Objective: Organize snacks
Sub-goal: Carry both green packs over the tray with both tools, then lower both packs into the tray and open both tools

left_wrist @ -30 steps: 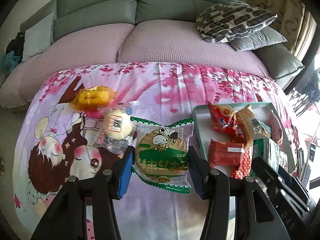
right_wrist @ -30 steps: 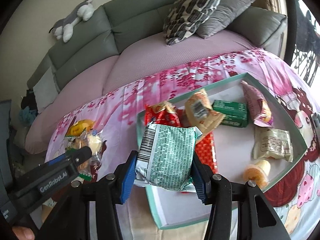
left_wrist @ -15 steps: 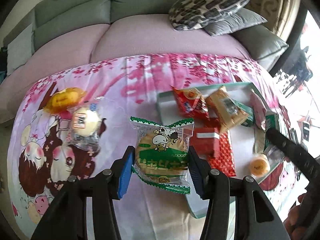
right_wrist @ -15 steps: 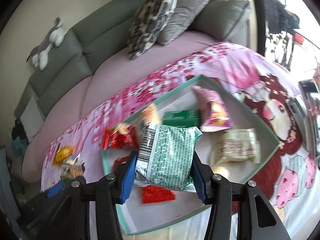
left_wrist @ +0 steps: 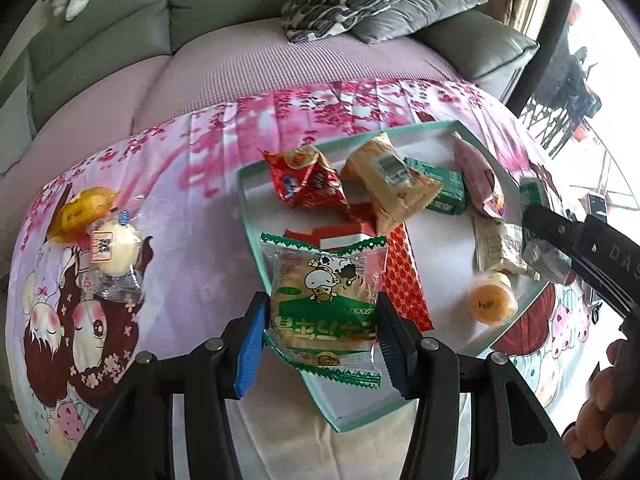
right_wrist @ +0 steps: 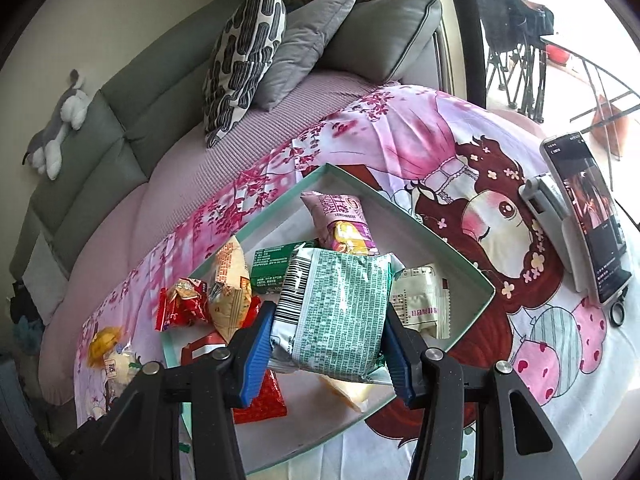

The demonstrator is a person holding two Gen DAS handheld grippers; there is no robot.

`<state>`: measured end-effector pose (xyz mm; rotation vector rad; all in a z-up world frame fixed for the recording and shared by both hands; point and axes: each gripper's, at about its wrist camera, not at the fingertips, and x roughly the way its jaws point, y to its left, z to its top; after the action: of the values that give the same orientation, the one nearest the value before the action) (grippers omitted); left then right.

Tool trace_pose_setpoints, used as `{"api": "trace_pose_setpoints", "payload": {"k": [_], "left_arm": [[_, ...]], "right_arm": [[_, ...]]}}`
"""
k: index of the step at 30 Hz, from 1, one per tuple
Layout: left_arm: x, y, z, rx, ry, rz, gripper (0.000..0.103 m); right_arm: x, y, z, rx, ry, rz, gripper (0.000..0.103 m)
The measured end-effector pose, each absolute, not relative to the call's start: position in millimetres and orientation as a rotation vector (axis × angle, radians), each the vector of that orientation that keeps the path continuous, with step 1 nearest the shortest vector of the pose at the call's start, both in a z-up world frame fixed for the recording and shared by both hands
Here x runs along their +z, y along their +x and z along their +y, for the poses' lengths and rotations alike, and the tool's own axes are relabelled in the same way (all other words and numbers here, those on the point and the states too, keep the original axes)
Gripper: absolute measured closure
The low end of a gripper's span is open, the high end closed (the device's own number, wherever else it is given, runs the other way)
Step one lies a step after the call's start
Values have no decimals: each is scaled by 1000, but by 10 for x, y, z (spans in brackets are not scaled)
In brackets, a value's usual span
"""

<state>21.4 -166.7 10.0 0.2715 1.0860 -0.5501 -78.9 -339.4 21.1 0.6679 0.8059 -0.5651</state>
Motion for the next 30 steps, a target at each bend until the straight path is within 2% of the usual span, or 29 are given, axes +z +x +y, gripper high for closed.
{"api": "trace_pose_setpoints", "payload": {"k": [30], "left_arm": [[-179, 274, -1827, -564, 284, 1130, 49]], "right_arm": [[-73, -434, -3216, -491, 568, 912, 49]]}}
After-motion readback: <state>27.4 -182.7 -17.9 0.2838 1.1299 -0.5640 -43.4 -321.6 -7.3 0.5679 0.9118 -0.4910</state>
